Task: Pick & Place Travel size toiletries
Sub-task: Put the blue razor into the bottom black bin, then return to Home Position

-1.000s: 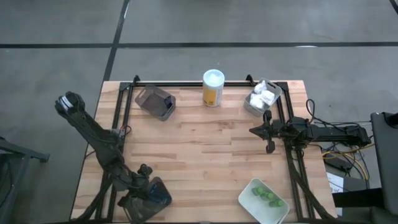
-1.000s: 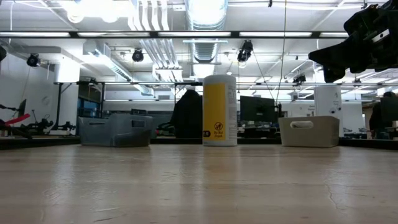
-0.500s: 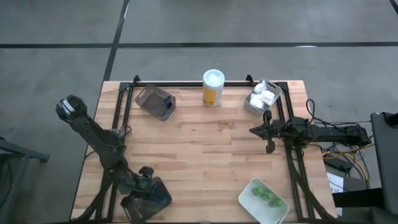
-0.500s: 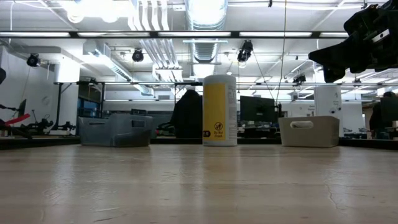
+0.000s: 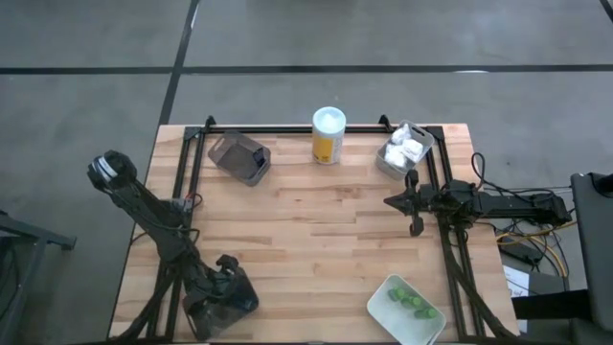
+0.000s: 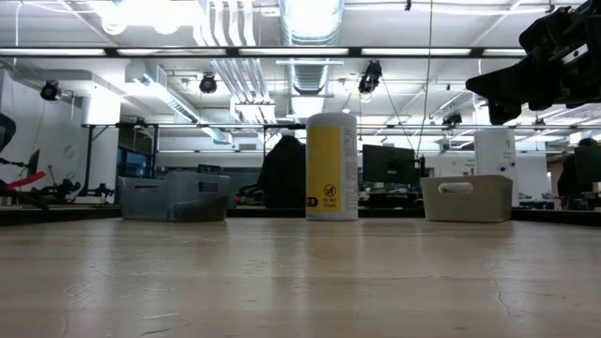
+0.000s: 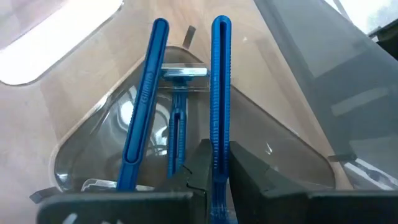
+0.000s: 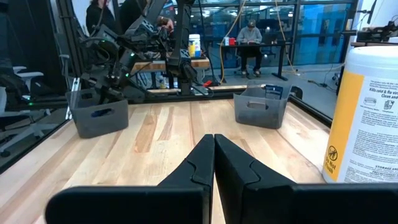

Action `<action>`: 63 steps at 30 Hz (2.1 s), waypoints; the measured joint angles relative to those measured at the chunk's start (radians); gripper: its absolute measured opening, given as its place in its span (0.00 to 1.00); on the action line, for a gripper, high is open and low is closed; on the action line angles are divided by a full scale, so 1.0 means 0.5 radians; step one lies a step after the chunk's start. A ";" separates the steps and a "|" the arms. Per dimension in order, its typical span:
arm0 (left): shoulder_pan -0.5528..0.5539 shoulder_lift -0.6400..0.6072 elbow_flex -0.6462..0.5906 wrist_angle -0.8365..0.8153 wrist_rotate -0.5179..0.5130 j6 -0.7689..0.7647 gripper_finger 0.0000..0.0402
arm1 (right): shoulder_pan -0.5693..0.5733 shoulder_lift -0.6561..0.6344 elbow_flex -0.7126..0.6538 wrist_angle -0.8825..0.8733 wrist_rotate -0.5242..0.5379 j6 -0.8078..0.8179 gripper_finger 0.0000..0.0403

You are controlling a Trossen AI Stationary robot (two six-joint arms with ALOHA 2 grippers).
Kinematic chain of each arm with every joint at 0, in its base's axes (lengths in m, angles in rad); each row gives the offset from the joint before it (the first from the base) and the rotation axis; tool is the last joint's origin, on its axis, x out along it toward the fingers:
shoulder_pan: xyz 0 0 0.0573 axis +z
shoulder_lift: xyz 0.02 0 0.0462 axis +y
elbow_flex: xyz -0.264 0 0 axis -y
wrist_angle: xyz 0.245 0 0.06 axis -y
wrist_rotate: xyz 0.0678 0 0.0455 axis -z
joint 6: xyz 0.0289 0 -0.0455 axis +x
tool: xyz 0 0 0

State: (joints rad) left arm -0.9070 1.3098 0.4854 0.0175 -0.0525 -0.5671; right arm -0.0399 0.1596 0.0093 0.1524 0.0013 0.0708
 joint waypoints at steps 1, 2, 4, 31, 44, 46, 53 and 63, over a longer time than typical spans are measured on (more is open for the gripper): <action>0.000 0.000 0.001 0.000 0.001 0.013 0.09 | 0.000 0.000 0.000 0.000 0.000 0.000 0.02; 0.000 -0.001 0.001 -0.001 0.003 0.038 0.09 | 0.000 0.000 0.000 0.000 -0.001 -0.004 0.02; 0.000 -0.002 0.001 -0.005 0.007 0.104 0.10 | 0.000 0.000 0.000 0.000 -0.001 -0.002 0.02; 0.001 -0.108 0.091 -0.041 0.066 0.164 0.29 | 0.001 0.000 0.000 0.000 -0.001 0.000 0.02; 0.004 -0.152 0.211 -0.037 -0.094 0.345 0.29 | 0.000 0.000 0.000 0.000 -0.001 -0.001 0.02; 0.003 -0.152 0.200 -0.034 -0.099 0.320 0.29 | 0.000 0.000 0.000 0.000 -0.001 -0.001 0.02; 0.011 -0.192 0.224 -0.003 -0.623 0.356 0.29 | 0.000 0.000 0.000 0.000 0.000 -0.004 0.02; 0.201 -0.797 0.137 0.053 -0.732 0.674 0.28 | 0.000 0.000 0.000 0.000 -0.001 -0.003 0.02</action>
State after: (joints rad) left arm -0.8066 0.9114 0.5542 0.0440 -0.4187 -0.2300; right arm -0.0398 0.1596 0.0093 0.1524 0.0010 0.0691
